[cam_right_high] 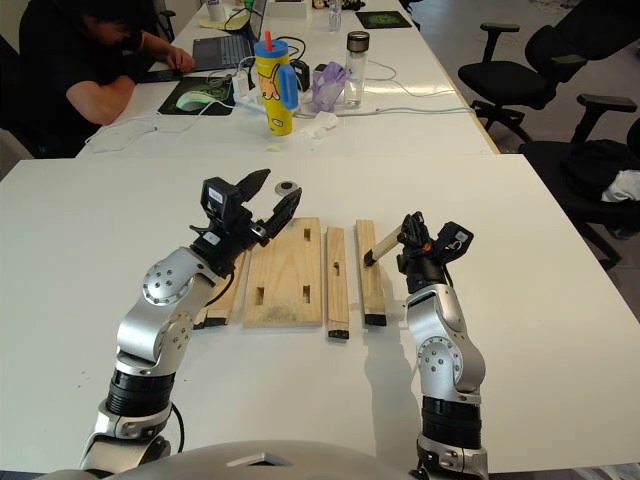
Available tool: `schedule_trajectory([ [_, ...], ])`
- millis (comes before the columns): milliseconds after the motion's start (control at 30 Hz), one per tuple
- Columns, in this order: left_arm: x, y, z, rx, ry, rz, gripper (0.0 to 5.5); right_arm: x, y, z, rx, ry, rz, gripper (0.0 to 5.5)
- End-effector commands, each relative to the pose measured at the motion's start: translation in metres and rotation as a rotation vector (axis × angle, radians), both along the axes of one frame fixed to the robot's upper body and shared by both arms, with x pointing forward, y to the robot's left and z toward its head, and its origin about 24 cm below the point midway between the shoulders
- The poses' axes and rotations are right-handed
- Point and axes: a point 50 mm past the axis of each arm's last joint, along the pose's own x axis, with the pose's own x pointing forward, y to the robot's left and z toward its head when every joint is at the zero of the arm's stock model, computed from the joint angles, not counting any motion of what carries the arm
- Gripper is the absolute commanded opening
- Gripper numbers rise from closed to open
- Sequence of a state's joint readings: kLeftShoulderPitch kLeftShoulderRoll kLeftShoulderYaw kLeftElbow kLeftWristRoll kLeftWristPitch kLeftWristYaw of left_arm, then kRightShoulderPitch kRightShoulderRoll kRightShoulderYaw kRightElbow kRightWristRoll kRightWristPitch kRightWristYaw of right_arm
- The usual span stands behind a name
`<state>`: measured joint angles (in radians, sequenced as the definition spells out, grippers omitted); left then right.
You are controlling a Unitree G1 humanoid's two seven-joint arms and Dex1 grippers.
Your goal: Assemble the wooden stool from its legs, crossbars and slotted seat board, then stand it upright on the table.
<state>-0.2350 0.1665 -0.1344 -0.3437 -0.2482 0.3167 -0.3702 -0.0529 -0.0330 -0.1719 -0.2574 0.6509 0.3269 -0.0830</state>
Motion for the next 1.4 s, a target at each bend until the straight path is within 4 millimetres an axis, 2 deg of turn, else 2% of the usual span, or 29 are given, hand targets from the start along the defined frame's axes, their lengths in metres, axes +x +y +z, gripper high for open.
schedule_trajectory([
  [33, -0.007, -0.012, -0.007, 0.119, -0.022, -0.083, 3.29, 0.005, -0.001, -0.003, -0.041, 0.013, -0.004, 0.43],
  [300, -0.007, -0.015, -0.009, 0.102, -0.002, -0.074, 3.29, 0.006, 0.0, -0.004, -0.113, 0.021, -0.006, 0.43],
  [500, -0.006, -0.016, -0.007, 0.094, 0.0, -0.067, 3.29, 0.013, 0.014, -0.027, -0.259, 0.071, 0.06, 0.43],
  [667, -0.005, -0.016, -0.005, 0.09, -0.005, -0.058, 3.29, 0.007, 0.022, -0.042, -0.374, 0.126, 0.094, 0.43],
  [800, -0.005, -0.015, -0.006, 0.086, 0.0, -0.04, 3.29, 0.002, 0.021, -0.058, -0.486, 0.213, 0.144, 0.43],
  [900, -0.005, -0.016, -0.006, 0.075, 0.0, -0.028, 3.29, 0.001, 0.018, -0.064, -0.509, 0.259, 0.148, 0.43],
  [1133, -0.006, -0.018, -0.007, 0.069, 0.002, -0.021, 3.29, -0.005, 0.025, -0.065, -0.505, 0.177, 0.205, 0.43],
  [1300, -0.003, -0.017, -0.006, 0.063, 0.001, -0.022, 3.29, -0.002, 0.025, -0.048, -0.491, 0.053, 0.177, 0.43],
  [1400, -0.002, -0.015, -0.006, 0.065, 0.0, -0.022, 3.29, -0.001, 0.024, -0.046, -0.502, 0.033, 0.172, 0.43],
])
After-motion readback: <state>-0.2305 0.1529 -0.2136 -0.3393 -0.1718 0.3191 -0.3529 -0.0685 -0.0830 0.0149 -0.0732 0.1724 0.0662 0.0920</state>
